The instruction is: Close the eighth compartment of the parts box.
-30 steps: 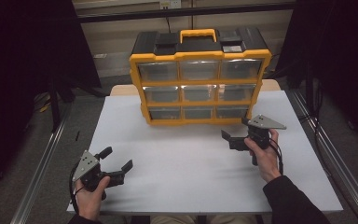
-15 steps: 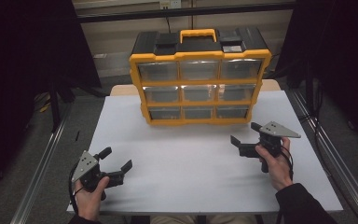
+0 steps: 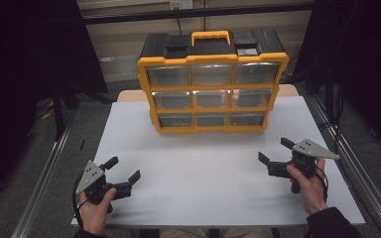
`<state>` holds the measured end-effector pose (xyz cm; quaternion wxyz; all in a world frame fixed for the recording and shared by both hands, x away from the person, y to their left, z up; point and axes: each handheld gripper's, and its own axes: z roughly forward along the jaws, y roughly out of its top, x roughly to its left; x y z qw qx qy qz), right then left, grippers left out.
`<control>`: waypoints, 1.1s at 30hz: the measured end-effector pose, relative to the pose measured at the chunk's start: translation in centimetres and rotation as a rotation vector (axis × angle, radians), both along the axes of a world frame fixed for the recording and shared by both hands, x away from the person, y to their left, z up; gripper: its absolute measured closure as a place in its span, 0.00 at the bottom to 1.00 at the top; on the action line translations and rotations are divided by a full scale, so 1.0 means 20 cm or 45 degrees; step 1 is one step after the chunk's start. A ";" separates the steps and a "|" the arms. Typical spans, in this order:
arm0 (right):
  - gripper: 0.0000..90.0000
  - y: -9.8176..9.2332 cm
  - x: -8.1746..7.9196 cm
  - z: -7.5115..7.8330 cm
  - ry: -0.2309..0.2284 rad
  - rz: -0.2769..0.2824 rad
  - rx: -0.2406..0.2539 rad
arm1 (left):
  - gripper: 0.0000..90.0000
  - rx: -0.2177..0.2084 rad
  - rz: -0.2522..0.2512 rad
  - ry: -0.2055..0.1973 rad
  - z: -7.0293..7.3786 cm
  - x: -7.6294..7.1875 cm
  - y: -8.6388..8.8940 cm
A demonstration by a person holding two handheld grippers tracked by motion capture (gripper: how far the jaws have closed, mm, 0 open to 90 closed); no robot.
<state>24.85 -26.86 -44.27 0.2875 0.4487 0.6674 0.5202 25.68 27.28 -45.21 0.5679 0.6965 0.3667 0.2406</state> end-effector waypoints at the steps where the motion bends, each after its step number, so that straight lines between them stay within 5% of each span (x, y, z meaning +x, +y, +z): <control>1: 0.03 -0.01 -0.01 0.00 -0.004 -0.002 -0.007 | 0.04 -0.001 0.001 0.001 0.00 0.00 0.00; 33: 0.01 -0.18 -0.27 -0.04 0.035 -0.112 0.004 | 0.04 0.006 0.042 0.012 0.00 -0.04 0.02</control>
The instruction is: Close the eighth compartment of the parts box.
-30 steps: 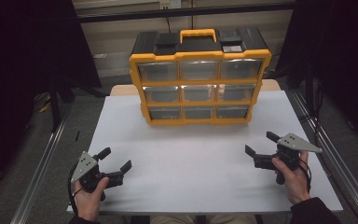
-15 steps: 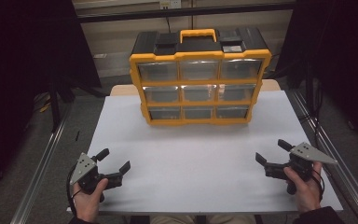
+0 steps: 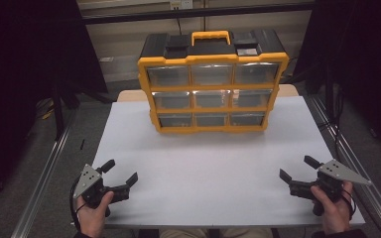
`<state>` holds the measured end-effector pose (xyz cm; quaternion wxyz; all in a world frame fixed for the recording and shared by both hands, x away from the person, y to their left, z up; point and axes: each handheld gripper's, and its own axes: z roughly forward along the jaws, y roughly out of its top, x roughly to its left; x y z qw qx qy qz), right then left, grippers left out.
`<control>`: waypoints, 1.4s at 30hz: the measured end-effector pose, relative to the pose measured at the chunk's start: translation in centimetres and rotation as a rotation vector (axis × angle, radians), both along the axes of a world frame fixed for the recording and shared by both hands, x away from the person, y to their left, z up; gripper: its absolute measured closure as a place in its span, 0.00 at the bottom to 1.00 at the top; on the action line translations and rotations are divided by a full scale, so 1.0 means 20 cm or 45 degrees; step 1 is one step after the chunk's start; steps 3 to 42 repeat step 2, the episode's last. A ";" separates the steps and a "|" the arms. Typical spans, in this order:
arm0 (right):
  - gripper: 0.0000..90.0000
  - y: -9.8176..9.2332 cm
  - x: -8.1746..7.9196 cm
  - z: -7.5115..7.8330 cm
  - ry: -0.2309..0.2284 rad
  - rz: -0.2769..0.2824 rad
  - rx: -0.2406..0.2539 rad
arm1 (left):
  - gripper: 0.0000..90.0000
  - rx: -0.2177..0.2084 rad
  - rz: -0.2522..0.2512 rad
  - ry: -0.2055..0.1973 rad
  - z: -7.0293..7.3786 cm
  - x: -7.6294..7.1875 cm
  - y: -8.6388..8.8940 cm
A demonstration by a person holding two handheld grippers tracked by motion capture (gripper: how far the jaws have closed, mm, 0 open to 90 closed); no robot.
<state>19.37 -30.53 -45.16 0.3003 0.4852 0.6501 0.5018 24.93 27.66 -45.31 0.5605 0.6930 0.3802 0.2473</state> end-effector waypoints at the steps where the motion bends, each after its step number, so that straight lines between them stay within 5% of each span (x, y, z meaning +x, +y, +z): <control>1: 0.02 0.00 0.01 0.00 0.000 -0.001 0.003 | 0.04 -0.009 0.002 0.005 0.00 0.00 -0.01; 42: 0.02 0.01 0.01 0.00 0.003 0.000 -0.002 | 0.04 0.010 -0.005 0.011 0.00 0.01 0.00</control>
